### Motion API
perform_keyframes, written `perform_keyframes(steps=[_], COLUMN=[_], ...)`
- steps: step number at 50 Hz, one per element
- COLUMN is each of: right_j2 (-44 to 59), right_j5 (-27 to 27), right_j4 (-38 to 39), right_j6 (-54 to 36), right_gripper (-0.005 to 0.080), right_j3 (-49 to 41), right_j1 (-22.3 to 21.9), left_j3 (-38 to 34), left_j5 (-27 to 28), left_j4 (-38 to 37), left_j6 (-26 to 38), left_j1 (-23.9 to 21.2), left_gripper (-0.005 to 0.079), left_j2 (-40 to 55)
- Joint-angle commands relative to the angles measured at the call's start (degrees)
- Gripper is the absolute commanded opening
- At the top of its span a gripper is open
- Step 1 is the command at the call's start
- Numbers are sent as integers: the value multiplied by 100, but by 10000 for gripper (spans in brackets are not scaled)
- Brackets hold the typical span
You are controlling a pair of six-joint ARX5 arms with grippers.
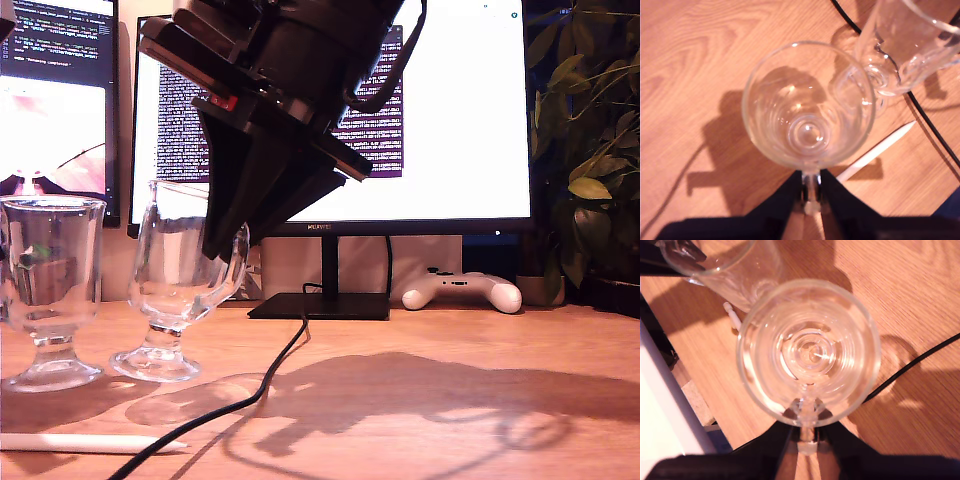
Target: Pick the small glass cups in front of you with each of your hands, and place them behind the white pen
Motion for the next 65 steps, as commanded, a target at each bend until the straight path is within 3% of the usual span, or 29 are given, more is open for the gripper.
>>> perform_keyframes(steps=[1, 19, 32, 65], right_j2=[186, 262, 262, 260], right_j5=[-44, -44, -46, -345], right_j4=[76, 37, 22, -278], right_j6=[-17, -39, -39, 2], right_gripper=[-11, -9, 108, 170], right_j3=[107, 107, 107, 601], right_j1=[66, 63, 66, 92], left_j3=[-105, -144, -151, -151], left_j5=[50, 46, -13, -101], left_j4=[133, 273, 258, 216], left_j6=[-31, -31, -31, -35], left_j1=[-26, -24, -24, -24], left_gripper=[-23, -23, -23, -23], left_j2=[-87, -68, -68, -68])
